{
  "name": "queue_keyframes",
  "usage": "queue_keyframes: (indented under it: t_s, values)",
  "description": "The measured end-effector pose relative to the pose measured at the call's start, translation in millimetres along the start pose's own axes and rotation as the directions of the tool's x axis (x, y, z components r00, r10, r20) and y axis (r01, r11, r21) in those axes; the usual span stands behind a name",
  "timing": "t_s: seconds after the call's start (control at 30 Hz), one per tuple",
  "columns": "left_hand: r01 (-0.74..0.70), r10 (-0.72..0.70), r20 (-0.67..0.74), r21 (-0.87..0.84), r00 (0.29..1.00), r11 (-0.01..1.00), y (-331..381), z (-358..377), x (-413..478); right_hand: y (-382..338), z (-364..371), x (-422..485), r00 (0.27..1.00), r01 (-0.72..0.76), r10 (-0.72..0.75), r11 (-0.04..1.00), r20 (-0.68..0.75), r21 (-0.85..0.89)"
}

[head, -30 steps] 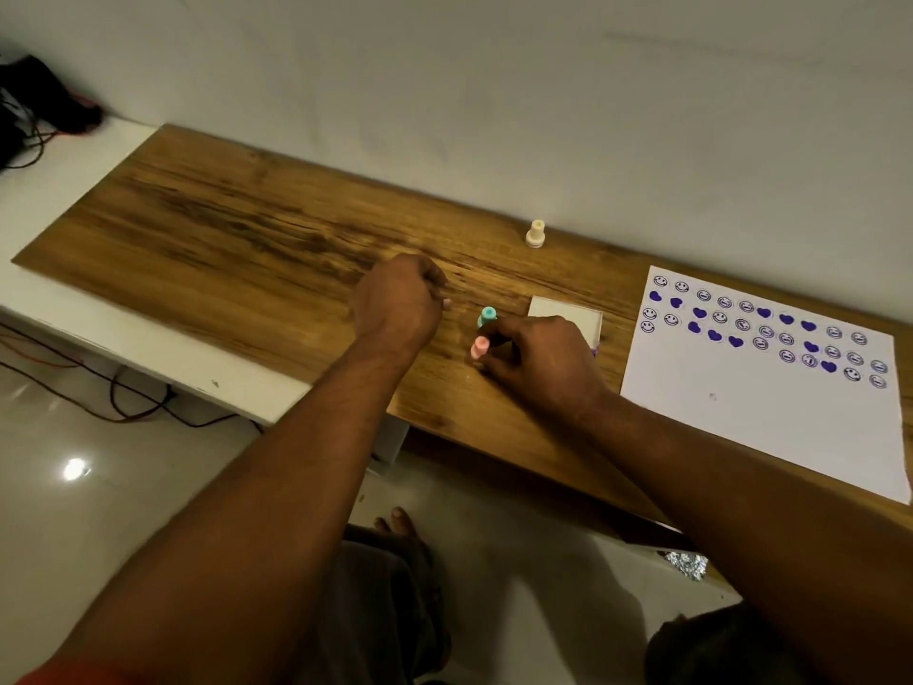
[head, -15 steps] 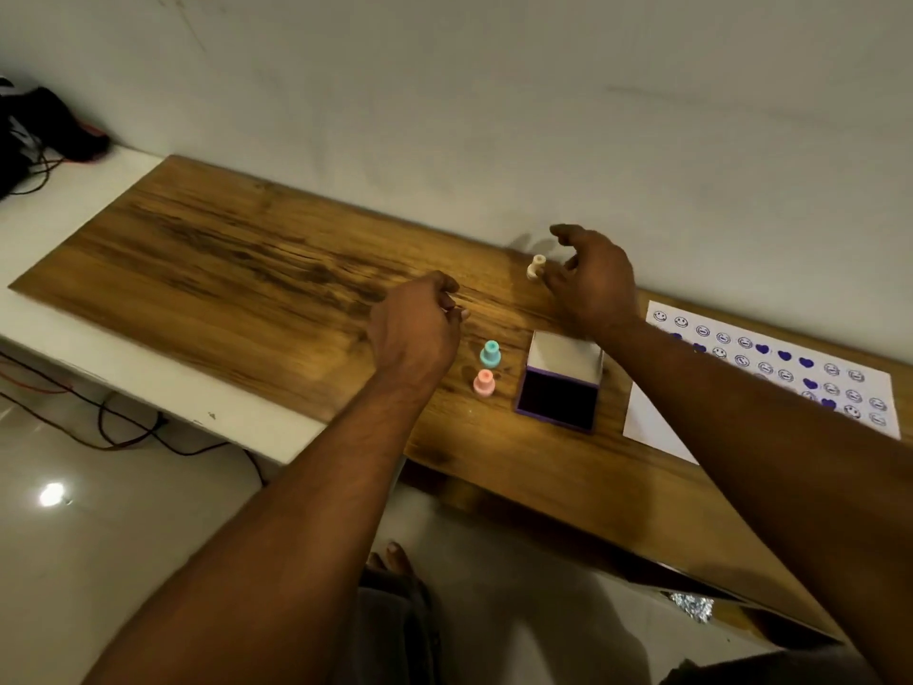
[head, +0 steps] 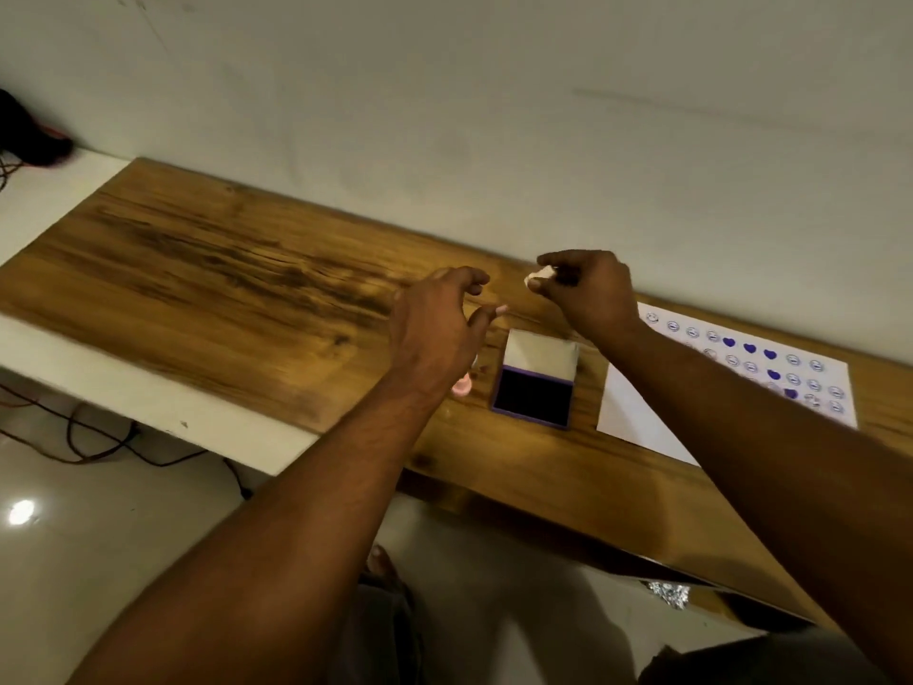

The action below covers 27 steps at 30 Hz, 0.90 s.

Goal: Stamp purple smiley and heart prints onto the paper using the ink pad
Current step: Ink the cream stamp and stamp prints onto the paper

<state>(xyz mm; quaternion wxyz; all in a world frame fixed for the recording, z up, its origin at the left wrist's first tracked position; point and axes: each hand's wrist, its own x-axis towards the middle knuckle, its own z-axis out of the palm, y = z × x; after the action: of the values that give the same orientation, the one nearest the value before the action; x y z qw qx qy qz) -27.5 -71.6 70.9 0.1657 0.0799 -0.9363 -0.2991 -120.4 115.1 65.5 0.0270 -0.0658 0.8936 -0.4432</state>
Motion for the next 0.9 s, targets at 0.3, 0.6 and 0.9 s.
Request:
queue_keyframes:
  t_s: [0.3, 0.6, 0.9]
  values:
    - [-0.315, 0.327, 0.080, -0.128, 0.942, 0.940, 76.4, 22.2, -46.7, 10.8, -84.7, -113.5, 0.973, -0.227, 0.189, 0.718, 0.129, 0.658]
    - [-0.285, 0.307, 0.098, -0.195, 0.947, 0.939, 87.7, 33.2, -45.9, 20.4, -95.3, -112.6, 0.974, -0.225, 0.183, 0.763, 0.132, 0.606]
    - [-0.478, 0.446, 0.206, 0.140, 0.871, 0.867, 80.5, 36.4, -42.3, 33.2, -85.5, -101.6, 0.971, -0.236, 0.165, 0.754, 0.172, 0.612]
